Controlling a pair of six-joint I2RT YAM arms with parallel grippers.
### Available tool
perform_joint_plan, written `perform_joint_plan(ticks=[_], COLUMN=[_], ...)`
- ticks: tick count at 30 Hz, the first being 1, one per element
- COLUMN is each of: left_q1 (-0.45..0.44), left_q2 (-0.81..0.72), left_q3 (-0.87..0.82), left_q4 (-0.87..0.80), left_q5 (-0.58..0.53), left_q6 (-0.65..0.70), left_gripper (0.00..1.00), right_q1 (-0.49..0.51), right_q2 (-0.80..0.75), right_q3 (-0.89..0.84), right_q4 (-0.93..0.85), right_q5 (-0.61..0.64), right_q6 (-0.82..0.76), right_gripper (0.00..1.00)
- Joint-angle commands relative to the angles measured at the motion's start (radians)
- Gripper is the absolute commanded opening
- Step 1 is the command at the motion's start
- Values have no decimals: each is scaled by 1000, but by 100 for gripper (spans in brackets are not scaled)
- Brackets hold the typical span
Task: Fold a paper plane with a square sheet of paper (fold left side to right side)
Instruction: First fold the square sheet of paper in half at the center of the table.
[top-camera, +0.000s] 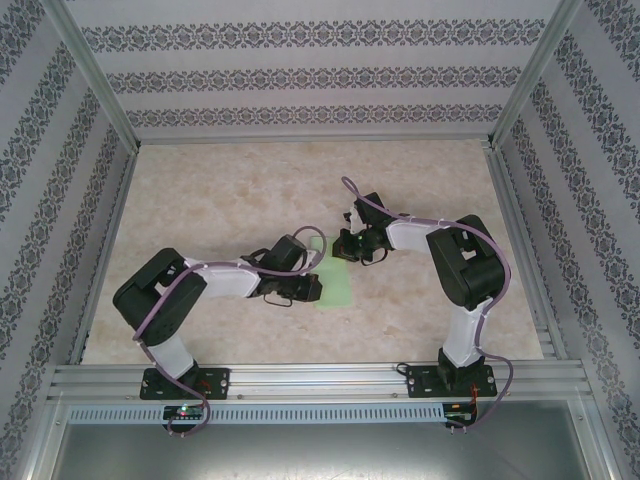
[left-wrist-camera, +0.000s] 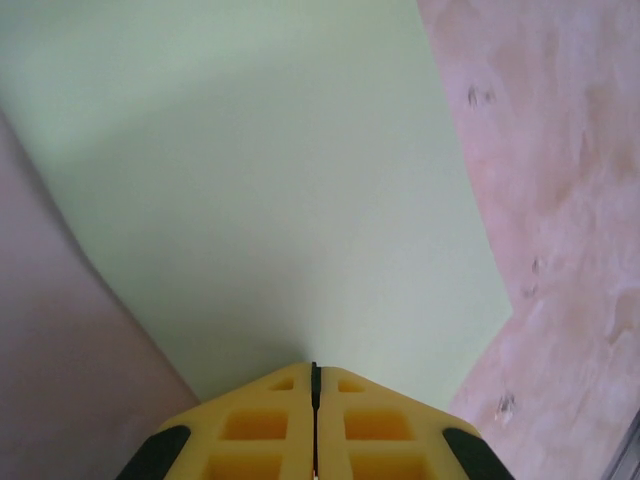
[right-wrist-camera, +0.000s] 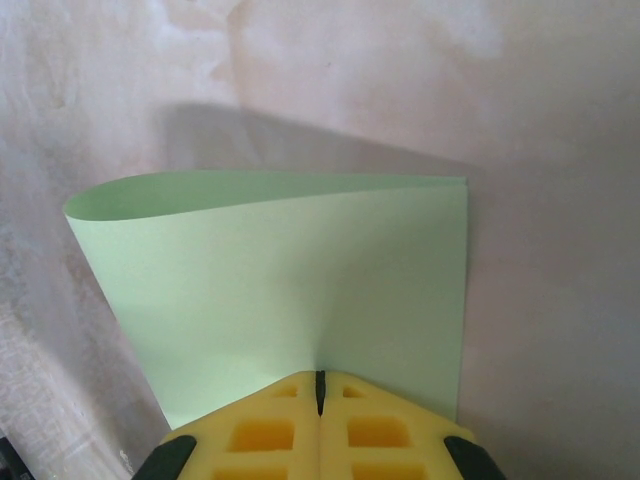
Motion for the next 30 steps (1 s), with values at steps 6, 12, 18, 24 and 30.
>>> perform_joint_plan(ticks=[6,12,18,24,30], left_q1=[-38,6,39,36,11], left_q2=[-81,-163,-81,17,24], left_q3=[-89,-81,-12,-1,-29], left_q4=[-48,15,38,101,53], left_q5=[61,88,122,153,136], left_q6=[27,-4,4,-23,-10], left_gripper=[8,8,9,8,8], right_q1=[-3,-1,1,2,4], right_q2=[36,32,30,26,22], right_q3=[4,4,8,6,7], right_q4=[-89,-94,-100,-107,-111], right_q5=[81,83,82,86,92], right_q6=[-27,-29,-31,-35,-39], right_gripper=[0,0,0,0,0])
